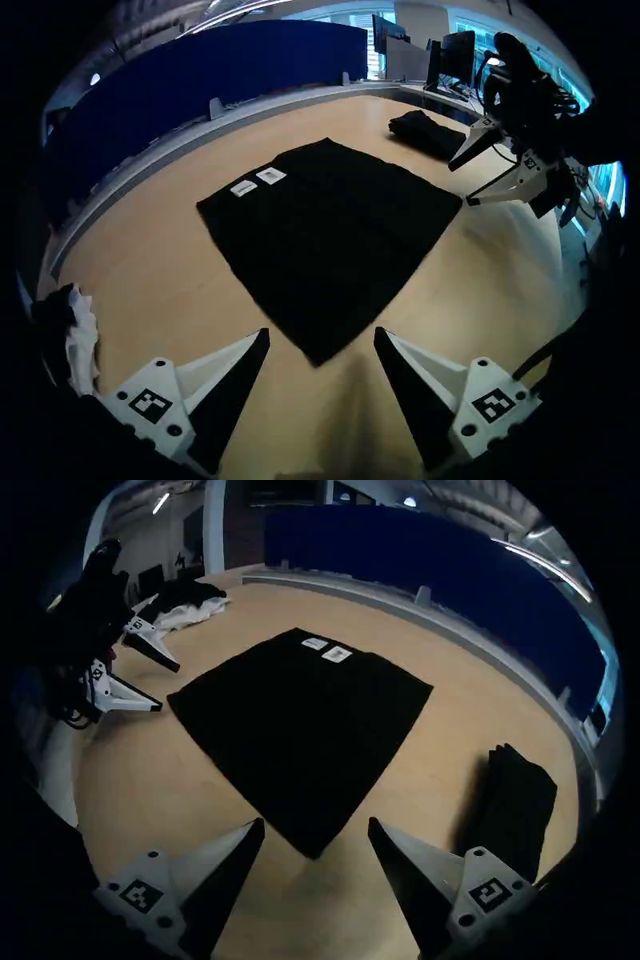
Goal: Fold towel
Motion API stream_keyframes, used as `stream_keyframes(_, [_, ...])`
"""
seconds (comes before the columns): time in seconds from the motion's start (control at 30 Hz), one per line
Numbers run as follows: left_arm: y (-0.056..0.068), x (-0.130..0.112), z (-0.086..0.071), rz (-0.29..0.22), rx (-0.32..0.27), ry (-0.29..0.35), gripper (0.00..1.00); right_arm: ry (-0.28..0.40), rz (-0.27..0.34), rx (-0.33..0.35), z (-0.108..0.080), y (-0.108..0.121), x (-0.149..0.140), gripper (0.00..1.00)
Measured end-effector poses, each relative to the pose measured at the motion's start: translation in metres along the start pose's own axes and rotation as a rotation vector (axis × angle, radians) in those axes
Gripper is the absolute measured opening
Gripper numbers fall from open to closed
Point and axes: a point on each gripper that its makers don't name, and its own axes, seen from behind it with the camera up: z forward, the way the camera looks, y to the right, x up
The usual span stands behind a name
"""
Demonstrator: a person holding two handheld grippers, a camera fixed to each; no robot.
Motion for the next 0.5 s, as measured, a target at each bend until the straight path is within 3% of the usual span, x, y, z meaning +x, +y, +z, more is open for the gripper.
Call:
stream_keyframes(0.4, [-0.001, -0.011, 0.010, 0.016, -0.005, -0.029, 0.97, -0.026, -0.004, 0.002, 0.010, 0.002, -0.016, 1.00])
stream_keyframes(0.5, [0.000, -0.014, 0.010, 0.015, -0.003, -0.037, 0.97, -0.031, -0.006, 0.008, 0.012, 0.000, -0.018, 0.96])
